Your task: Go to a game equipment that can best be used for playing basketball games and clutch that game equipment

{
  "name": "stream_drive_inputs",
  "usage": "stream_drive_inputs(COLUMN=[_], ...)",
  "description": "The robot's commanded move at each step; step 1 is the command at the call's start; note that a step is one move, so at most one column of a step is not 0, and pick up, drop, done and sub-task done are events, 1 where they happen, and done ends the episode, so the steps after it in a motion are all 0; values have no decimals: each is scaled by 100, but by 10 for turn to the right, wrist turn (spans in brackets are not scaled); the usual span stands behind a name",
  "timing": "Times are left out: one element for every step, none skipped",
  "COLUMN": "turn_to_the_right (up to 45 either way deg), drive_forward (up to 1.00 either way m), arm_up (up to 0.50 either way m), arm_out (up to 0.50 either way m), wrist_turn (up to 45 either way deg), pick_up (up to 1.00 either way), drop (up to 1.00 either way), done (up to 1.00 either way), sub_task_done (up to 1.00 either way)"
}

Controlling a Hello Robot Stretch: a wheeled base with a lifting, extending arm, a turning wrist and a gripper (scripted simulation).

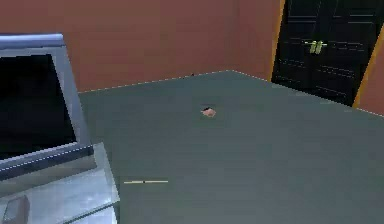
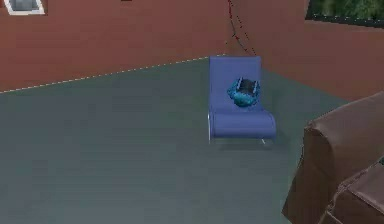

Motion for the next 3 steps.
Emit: stream_drive_inputs(turn_to_the_right=[120,0,0], drive_forward=[0,100,60], arm_up=[0,0,0], arm_out=[0,0,0], wrist_turn=[0,0,0], pick_up=[0,0,0], drop=[0,0,0], done=[0,0,0], sub_task_done=[0,0,0])
